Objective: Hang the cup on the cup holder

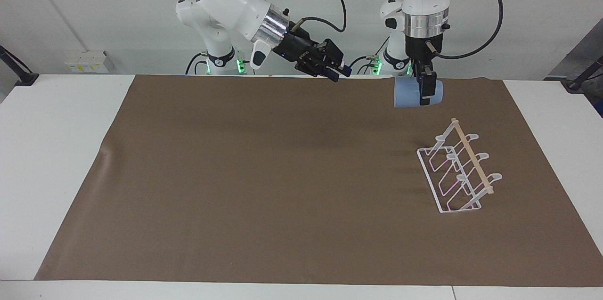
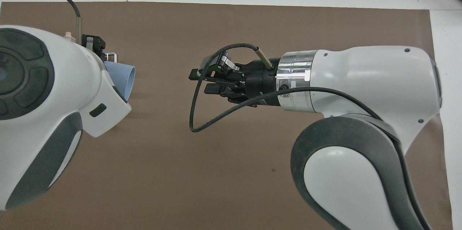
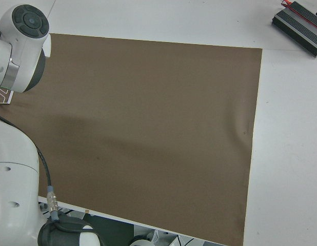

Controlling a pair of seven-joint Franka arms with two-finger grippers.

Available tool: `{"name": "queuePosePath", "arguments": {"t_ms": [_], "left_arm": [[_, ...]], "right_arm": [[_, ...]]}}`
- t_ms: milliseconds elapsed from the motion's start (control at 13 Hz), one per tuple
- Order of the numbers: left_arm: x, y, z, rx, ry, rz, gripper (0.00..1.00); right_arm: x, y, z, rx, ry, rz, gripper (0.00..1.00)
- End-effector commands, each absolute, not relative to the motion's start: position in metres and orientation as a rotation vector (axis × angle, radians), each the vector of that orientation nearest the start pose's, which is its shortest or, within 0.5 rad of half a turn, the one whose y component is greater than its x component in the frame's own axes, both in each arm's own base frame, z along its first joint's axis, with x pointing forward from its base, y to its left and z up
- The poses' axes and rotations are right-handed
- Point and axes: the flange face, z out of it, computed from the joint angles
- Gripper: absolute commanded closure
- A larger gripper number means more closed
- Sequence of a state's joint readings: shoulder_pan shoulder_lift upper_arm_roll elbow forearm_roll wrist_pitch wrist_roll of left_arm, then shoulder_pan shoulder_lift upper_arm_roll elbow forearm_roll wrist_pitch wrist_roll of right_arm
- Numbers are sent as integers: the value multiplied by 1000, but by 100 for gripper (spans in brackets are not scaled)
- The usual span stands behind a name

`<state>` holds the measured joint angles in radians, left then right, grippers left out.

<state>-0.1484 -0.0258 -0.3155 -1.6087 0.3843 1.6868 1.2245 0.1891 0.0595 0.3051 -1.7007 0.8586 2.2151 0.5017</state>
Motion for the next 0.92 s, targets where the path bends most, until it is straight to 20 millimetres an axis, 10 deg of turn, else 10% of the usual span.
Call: {"name": "queuePosePath", "arguments": {"t_ms": [0,843], "left_arm": [[509,-205,644,-1719,1981,193,100],[590,-182,545,-1576,1844,418,100]], "right_arm": [[536,309,602,-2390,189,-124,51],[514,257,632,-3185,-427,-103,59]]}}
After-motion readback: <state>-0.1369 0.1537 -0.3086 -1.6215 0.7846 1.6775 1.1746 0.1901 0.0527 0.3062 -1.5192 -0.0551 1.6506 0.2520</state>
